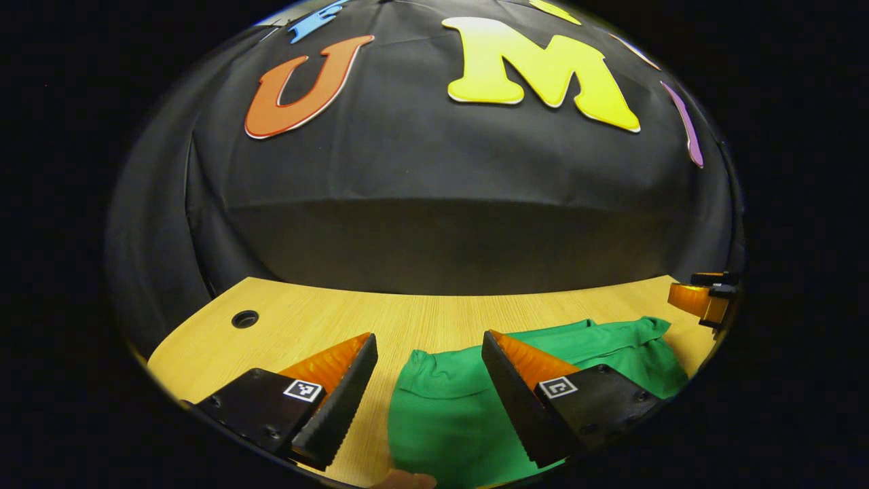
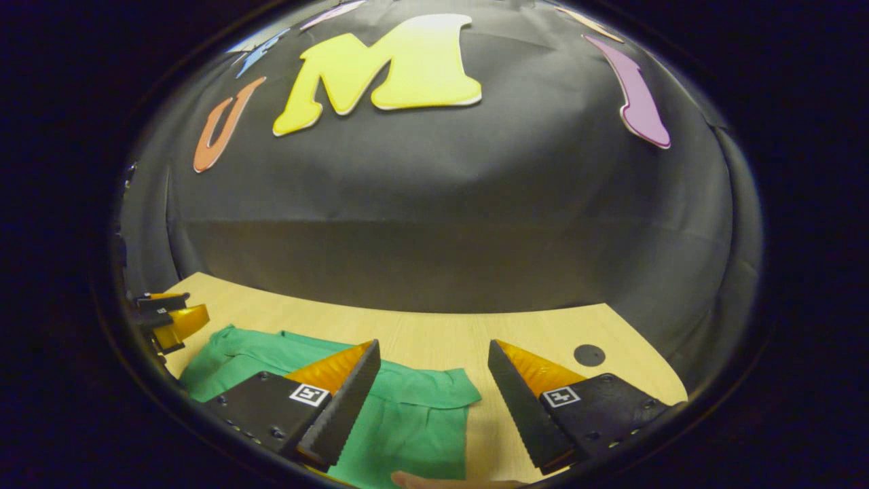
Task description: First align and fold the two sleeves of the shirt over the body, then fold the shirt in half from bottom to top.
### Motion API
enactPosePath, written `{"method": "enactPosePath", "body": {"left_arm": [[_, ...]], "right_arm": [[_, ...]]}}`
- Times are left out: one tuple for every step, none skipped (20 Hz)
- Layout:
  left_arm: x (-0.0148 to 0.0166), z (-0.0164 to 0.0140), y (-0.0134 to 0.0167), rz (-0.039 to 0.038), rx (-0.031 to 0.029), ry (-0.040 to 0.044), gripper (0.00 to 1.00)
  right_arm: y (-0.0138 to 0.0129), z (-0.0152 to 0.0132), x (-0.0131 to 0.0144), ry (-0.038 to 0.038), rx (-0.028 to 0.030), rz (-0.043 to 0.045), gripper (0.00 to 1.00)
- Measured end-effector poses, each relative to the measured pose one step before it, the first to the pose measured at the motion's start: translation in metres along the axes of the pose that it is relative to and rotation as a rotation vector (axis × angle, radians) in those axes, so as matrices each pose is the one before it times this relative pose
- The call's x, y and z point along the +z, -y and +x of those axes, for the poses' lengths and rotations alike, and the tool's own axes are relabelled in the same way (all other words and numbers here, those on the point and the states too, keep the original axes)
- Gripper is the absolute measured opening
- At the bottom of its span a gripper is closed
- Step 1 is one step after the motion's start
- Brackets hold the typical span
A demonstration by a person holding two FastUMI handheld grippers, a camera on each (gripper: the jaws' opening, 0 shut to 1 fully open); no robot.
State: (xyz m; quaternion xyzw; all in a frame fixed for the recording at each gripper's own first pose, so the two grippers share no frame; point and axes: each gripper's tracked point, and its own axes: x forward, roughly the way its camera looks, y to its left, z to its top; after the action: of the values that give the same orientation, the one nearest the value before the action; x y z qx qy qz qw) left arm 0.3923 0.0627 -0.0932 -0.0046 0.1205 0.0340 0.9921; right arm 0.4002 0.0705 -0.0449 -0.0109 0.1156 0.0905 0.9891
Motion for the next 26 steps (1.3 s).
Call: {"method": "enactPosePath", "body": {"left_arm": [[0.00098, -0.01074, -0.00018, -0.0196, -0.00597, 0.00543, 1.0], [0.00226, -0.00912, 0.00069, -0.00894, -0.00026, 0.00463, 0.99], [0.00155, -0.01107, -0.00132, 0.00411, 0.00614, 0.00242, 0.99], [0.00224, -0.01147, -0.00287, 0.0136, 0.01061, 0.00802, 0.99], [0.00352, -0.01388, -0.00165, 0.01963, 0.00581, 0.0102, 1.0], [0.00463, -0.01427, -0.00172, 0.01137, 0.00654, 0.02035, 1.0], [0.00431, -0.01413, -0.00152, -0.00362, -0.003, 0.02301, 1.0], [0.00177, -0.01605, 0.00438, -0.00473, -0.01626, 0.00648, 0.99], [0.00212, -0.01595, 0.00454, 0.00828, -0.01175, -0.00548, 0.99], [0.00356, -0.01699, 0.00044, 0.01846, 0.00194, 0.00318, 1.0], [0.00702, -0.01835, 0.00015, 0.02066, 0.01002, 0.0117, 1.0], [0.00889, -0.01724, 0.00056, 0.01268, 0.00596, 0.02758, 1.0], [0.00914, -0.01997, 0.00429, -0.00332, -0.00741, 0.02548, 1.0], [0.00507, -0.01778, 0.00673, -0.00668, -0.01333, 0.01963, 1.0], [0.00756, -0.01867, 0.00645, 0.00046, -0.0107, 0.02216, 1.0], [0.00602, -0.01925, 0.00606, 0.00926, -0.00193, 0.01756, 0.99], [0.00291, -0.01818, 0.00715, 0.01458, -0.00159, 0.00797, 0.99], [0.0021, -0.01753, 0.00665, 0.00964, -0.0022, 0.00449, 0.99], [-0.00062, -0.01745, 0.00423, 0.00613, -0.00314, 0.0009, 0.99], [-0.00109, -0.01622, 0.00332, 0.0051, -0.00078, 0.00166, 0.99], [-0.00176, -0.01601, 0.00166, 0.00377, 0.00765, -0.00032, 0.99], [-0.00448, -0.01888, -0.00241, -0.00162, -0.00262, -0.00299, 0.99], [-0.00103, -0.01672, 0.00188, -0.00355, -0.0079, 0.00764, 0.99], [-0.0006, -0.0138, 0.00134, -0.00248, -0.01128, 0.01109, 0.99], [-0.00091, -0.01338, 0.00165, 0.00466, -0.00868, 0.01285, 0.99], [-0.00029, -0.00989, 0.00024, 0.01058, -0.00086, 0.00473, 0.99]], "right_arm": [[-0.00192, -0.01208, 0.00015, 0.00973, -0.00438, -0.00633, 0.98], [-0.00202, -0.01147, 0.00086, 0.00859, -0.00146, -0.0063, 0.98], [-0.0043, -0.01421, 0.00226, 0.0126, 0.00511, -0.01308, 0.98], [-0.00212, -0.01515, 0.00142, 0.01142, -0.00051, -0.01874, 0.98], [0.00031, -0.01508, 0.00497, 0.01701, -0.00659, -0.01408, 0.98], [-0.0002, -0.01543, 0.00383, 0.01238, -0.00144, -0.01009, 0.96], [0.00021, -0.01691, 0.00219, 0.00976, -0.00168, -0.00514, 0.97], [0.00192, -0.01615, 0.00376, 0.0212, -0.007, 0.01564, 0.94], [0.00265, -0.01621, 0.00309, 0.00481, -0.0082, 0.02423, 0.95], [0.00067, -0.01796, 0.00095, 0.00497, 0.00834, 0.01633, 0.95], [0.00344, -0.01766, 0.00322, 0.00597, -0.00182, 0.00118, 0.95], [0.00614, -0.01625, 0.00649, 0.02093, -0.00839, -0.00684, 0.95], [0.0062, -0.01599, 0.00796, 0.02422, -0.01392, -0.01246, 0.95], [0.00624, -0.01733, 0.00681, 0.02352, -0.01139, -0.01573, 0.95], [0.00369, -0.0179, 0.00549, 0.01919, -0.00179, -0.00535, 0.95], [0.00179, -0.01815, 0.00296, 0.01219, 0.00452, 0.00084, 0.95], [0.00084, -0.01834, 0.00199, 0.0063, 0.00756, 0.00085, 0.95], [0.00265, -0.01746, -0.00011, 0.0025, 0.00462, -0.00302, 0.95], [0.00301, -0.01703, -0.00042, 0.00497, 0.00065, -0.00927, 0.95], [0.00311, -0.01597, 0.00063, 0.00967, -0.00217, -0.00879, 0.97], [0.00434, -0.01707, -0.00088, 0.00407, -0.00631, -0.0055, 0.95], [0.00353, -0.01848, -0.00385, 0.00179, -0.00194, -0.00222, 0.95], [0.00148, -0.01782, -0.0024, 0.00142, 0.00302, -0.00081, 0.95], [0.00166, -0.0143, -0.00272, 0.00443, -0.00151, 0.00666, 0.95], [0.0017, -0.0153, -0.00068, 0.00933, 0.00272, 0.00957, 0.95], [0.00023, -0.01506, -0.00274, 0.00818, 0.00613, 0.00808, 0.95]]}}
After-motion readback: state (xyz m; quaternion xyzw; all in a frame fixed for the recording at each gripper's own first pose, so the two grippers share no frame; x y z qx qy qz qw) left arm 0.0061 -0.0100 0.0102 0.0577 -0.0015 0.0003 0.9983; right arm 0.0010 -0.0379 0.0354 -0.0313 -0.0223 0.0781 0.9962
